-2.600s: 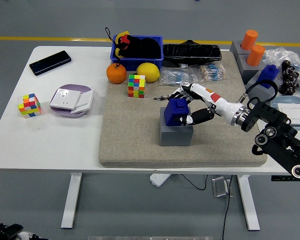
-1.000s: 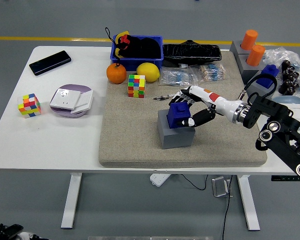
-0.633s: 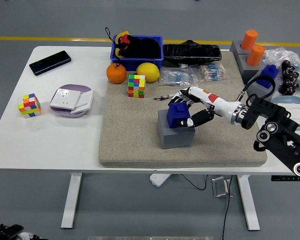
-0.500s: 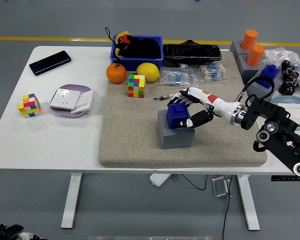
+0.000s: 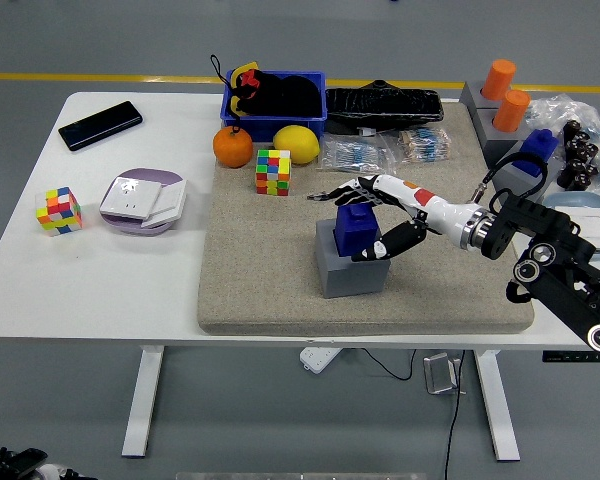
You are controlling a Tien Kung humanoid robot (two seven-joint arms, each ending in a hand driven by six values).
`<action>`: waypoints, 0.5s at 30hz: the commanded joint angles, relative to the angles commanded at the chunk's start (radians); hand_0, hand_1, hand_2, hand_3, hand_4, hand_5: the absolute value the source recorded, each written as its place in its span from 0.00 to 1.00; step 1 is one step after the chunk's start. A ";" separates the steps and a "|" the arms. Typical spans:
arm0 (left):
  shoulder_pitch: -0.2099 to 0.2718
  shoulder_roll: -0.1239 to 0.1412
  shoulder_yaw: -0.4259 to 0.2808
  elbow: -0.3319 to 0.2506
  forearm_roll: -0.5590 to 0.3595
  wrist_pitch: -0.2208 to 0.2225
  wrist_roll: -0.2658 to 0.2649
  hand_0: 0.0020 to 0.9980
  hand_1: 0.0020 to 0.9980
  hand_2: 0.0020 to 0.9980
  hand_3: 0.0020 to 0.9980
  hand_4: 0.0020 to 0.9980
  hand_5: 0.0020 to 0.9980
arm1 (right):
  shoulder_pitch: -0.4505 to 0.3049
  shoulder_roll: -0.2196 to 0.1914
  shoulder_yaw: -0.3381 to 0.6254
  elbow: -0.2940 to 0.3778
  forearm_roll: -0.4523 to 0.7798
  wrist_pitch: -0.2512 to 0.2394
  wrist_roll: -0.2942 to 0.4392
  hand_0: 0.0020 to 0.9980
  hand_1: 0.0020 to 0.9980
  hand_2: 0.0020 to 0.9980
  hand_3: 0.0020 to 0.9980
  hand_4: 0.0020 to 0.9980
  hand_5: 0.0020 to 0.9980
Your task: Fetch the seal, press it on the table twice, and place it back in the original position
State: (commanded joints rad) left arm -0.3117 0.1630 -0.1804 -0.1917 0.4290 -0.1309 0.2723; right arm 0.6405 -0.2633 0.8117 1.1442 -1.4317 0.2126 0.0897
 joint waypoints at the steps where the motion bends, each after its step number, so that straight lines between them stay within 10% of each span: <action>1: 0.000 0.000 -0.001 0.000 0.001 0.000 0.000 0.72 0.69 0.68 0.75 0.69 0.25 | -0.002 0.000 0.004 0.001 -0.001 0.000 0.000 0.77 0.81 0.81 0.83 1.00 0.04; 14: 0.001 0.003 -0.004 0.000 0.001 0.000 0.001 0.72 0.69 0.68 0.75 0.69 0.26 | -0.060 -0.057 0.126 0.022 -0.022 0.049 -0.031 0.89 0.88 0.88 0.90 1.00 0.22; 15: 0.000 0.003 -0.003 0.000 0.001 0.000 0.001 0.72 0.69 0.68 0.75 0.69 0.26 | -0.067 -0.063 0.139 0.022 -0.023 0.051 -0.032 0.99 0.96 0.96 0.98 1.00 0.39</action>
State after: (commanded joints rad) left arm -0.3114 0.1664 -0.1836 -0.1916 0.4296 -0.1306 0.2736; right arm 0.5735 -0.3263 0.9509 1.1666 -1.4547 0.2636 0.0573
